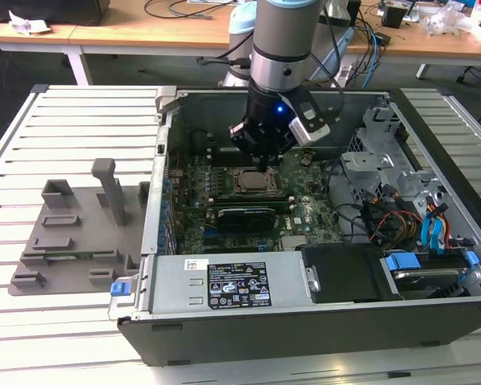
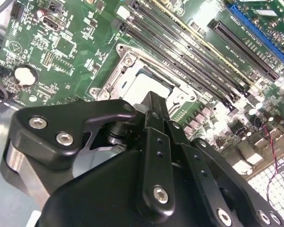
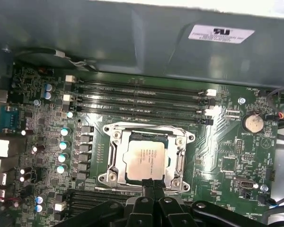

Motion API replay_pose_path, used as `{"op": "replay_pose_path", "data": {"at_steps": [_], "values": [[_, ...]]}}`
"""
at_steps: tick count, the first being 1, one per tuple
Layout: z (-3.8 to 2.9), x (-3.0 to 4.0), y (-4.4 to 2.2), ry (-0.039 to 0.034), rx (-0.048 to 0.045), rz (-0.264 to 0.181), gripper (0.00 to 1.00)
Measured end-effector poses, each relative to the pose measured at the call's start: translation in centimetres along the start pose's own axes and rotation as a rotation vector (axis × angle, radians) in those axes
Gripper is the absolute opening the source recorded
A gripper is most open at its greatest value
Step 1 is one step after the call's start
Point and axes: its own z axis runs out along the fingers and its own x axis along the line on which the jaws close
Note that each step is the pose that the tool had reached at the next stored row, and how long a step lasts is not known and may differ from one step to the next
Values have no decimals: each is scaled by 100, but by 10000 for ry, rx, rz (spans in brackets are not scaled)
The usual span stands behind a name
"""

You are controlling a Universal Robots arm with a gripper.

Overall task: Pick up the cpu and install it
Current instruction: 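Install the second cpu locking lever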

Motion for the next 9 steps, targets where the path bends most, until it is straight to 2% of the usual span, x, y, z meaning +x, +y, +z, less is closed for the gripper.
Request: {"op": "replay_pose_path", "data": {"at_steps": [3,9], "values": [[-47,-4,37,0,15,0,11],[-48,-3,38,1,16,0,11]]}}
